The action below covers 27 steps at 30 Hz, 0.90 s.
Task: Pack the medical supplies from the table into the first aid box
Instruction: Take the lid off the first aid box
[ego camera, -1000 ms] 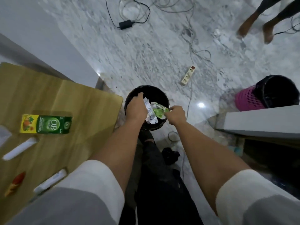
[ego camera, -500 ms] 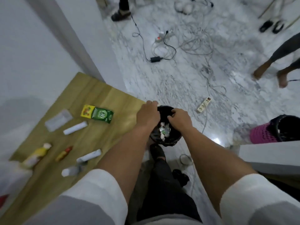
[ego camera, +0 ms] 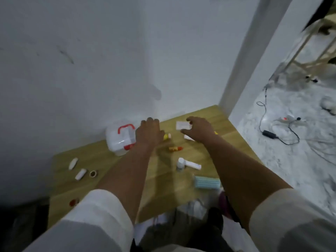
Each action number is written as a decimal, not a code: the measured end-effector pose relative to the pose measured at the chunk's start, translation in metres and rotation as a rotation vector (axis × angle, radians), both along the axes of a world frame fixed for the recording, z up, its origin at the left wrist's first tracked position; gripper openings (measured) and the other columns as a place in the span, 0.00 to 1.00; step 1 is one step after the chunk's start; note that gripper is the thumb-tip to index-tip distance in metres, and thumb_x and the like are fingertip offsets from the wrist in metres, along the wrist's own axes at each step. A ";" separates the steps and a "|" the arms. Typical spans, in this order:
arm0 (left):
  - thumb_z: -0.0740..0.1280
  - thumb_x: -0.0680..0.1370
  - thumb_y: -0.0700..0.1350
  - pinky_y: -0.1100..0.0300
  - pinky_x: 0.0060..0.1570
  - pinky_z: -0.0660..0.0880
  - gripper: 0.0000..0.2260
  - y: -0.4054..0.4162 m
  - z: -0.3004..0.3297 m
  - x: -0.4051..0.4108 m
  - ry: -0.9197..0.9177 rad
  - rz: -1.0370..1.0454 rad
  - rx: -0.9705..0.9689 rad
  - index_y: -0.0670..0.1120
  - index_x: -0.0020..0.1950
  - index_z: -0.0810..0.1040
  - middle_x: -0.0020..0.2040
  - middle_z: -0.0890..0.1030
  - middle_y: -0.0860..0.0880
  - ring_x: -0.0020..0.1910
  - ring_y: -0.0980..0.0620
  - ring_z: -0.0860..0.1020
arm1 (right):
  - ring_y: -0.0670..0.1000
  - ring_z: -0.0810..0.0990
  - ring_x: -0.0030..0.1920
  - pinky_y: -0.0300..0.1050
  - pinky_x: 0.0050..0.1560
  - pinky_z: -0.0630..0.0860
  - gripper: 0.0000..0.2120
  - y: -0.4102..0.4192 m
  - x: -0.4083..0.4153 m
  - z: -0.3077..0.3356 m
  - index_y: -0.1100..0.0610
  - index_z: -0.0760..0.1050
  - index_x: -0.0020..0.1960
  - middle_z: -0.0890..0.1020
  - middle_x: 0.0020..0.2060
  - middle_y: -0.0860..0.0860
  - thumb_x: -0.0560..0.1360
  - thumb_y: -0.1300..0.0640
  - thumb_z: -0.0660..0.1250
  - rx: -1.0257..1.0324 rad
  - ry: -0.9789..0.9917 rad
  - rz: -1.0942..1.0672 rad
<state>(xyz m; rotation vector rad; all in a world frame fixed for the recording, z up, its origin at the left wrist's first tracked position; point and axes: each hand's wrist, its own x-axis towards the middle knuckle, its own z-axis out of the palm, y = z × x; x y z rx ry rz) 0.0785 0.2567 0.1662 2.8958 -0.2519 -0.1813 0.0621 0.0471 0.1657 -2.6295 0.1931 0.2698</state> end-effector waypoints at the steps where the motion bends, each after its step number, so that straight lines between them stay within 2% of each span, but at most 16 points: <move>1: 0.66 0.79 0.54 0.47 0.54 0.76 0.20 0.026 -0.005 0.000 -0.002 0.063 -0.021 0.46 0.68 0.78 0.64 0.77 0.43 0.64 0.40 0.75 | 0.57 0.75 0.69 0.51 0.67 0.72 0.33 0.025 0.010 -0.004 0.54 0.73 0.73 0.79 0.68 0.55 0.73 0.41 0.72 0.021 0.003 0.044; 4: 0.66 0.80 0.56 0.46 0.58 0.76 0.23 0.095 -0.034 -0.004 -0.009 0.246 -0.080 0.46 0.71 0.77 0.69 0.76 0.44 0.67 0.40 0.74 | 0.57 0.76 0.69 0.51 0.66 0.73 0.31 0.094 0.038 -0.031 0.56 0.72 0.74 0.79 0.67 0.56 0.75 0.42 0.71 0.084 0.013 0.147; 7: 0.65 0.81 0.59 0.45 0.62 0.73 0.28 0.150 -0.080 0.001 -0.017 0.389 -0.138 0.45 0.77 0.71 0.73 0.73 0.40 0.69 0.37 0.73 | 0.58 0.72 0.72 0.51 0.69 0.69 0.34 0.149 0.059 -0.072 0.58 0.66 0.77 0.74 0.72 0.58 0.79 0.41 0.66 0.118 0.001 0.186; 11: 0.65 0.80 0.63 0.48 0.70 0.70 0.34 0.184 -0.133 0.015 -0.024 0.580 -0.487 0.46 0.80 0.67 0.76 0.73 0.41 0.73 0.39 0.72 | 0.62 0.72 0.70 0.55 0.66 0.71 0.40 0.183 0.065 -0.125 0.57 0.61 0.79 0.70 0.72 0.61 0.77 0.35 0.65 0.135 -0.118 0.077; 14: 0.64 0.80 0.64 0.45 0.71 0.71 0.34 0.182 -0.158 0.014 -0.057 0.611 -0.715 0.49 0.81 0.65 0.77 0.72 0.45 0.73 0.42 0.72 | 0.62 0.73 0.69 0.53 0.65 0.72 0.40 0.186 0.057 -0.145 0.57 0.62 0.79 0.70 0.71 0.61 0.76 0.34 0.65 0.164 -0.242 0.040; 17: 0.64 0.80 0.64 0.44 0.69 0.73 0.33 0.181 -0.173 0.008 -0.146 0.596 -0.765 0.48 0.81 0.67 0.77 0.73 0.45 0.72 0.42 0.73 | 0.60 0.73 0.70 0.51 0.65 0.71 0.39 0.186 0.051 -0.145 0.59 0.66 0.77 0.72 0.71 0.60 0.76 0.35 0.66 0.141 -0.270 0.063; 19: 0.64 0.80 0.63 0.46 0.64 0.77 0.34 0.181 -0.175 -0.002 -0.160 0.598 -0.775 0.47 0.82 0.65 0.78 0.70 0.45 0.73 0.41 0.72 | 0.58 0.76 0.66 0.49 0.57 0.73 0.34 0.187 0.040 -0.140 0.61 0.71 0.71 0.77 0.66 0.58 0.76 0.36 0.66 0.094 -0.274 0.092; 21: 0.65 0.81 0.61 0.53 0.56 0.77 0.34 0.182 -0.176 -0.018 -0.157 0.598 -0.805 0.46 0.83 0.63 0.80 0.67 0.45 0.74 0.41 0.70 | 0.58 0.79 0.56 0.46 0.47 0.71 0.28 0.187 0.019 -0.138 0.62 0.74 0.63 0.81 0.53 0.56 0.76 0.38 0.67 0.065 -0.300 0.121; 23: 0.64 0.81 0.61 0.56 0.58 0.73 0.35 0.182 -0.176 -0.042 -0.131 0.588 -0.775 0.46 0.83 0.61 0.82 0.63 0.45 0.77 0.41 0.67 | 0.55 0.77 0.48 0.46 0.44 0.70 0.27 0.183 -0.010 -0.135 0.62 0.74 0.60 0.77 0.46 0.53 0.77 0.39 0.67 0.035 -0.309 0.145; 25: 0.65 0.79 0.64 0.49 0.66 0.73 0.38 0.183 -0.174 -0.068 -0.099 0.573 -0.756 0.47 0.83 0.61 0.82 0.62 0.44 0.77 0.39 0.67 | 0.53 0.74 0.45 0.46 0.44 0.69 0.26 0.179 -0.040 -0.131 0.63 0.74 0.59 0.75 0.44 0.53 0.77 0.39 0.67 -0.003 -0.318 0.165; 27: 0.66 0.79 0.64 0.42 0.63 0.78 0.38 0.181 -0.167 -0.093 -0.051 0.578 -0.759 0.47 0.83 0.62 0.80 0.65 0.43 0.73 0.37 0.71 | 0.54 0.74 0.45 0.46 0.43 0.69 0.24 0.176 -0.066 -0.126 0.61 0.74 0.54 0.76 0.44 0.53 0.77 0.39 0.68 -0.039 -0.306 0.166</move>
